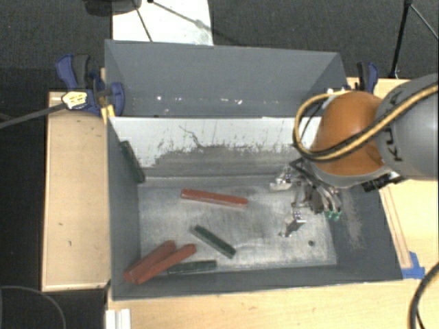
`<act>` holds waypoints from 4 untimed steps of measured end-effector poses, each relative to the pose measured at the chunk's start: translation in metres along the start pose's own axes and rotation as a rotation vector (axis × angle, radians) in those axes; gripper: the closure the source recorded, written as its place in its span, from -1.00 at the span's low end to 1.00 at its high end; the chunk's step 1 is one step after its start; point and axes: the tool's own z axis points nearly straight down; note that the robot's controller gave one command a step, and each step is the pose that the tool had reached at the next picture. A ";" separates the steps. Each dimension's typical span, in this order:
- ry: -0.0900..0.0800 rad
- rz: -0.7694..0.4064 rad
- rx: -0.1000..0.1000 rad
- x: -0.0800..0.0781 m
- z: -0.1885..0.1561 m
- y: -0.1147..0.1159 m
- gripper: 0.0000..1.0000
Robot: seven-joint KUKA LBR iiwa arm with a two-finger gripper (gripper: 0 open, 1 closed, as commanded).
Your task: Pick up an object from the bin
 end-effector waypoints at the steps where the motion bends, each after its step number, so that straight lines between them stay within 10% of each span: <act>1: 0.009 -0.134 -0.001 0.017 0.009 0.022 -1.00; 2: 0.004 0.008 -0.001 -0.030 0.009 0.075 -1.00; 3: 0.004 -0.143 -0.001 -0.044 0.052 0.089 -1.00; 4: -0.011 0.067 -0.001 -0.050 0.051 0.108 1.00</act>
Offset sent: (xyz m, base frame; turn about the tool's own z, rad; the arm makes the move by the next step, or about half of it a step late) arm 0.0408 0.0893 -0.0109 0.0276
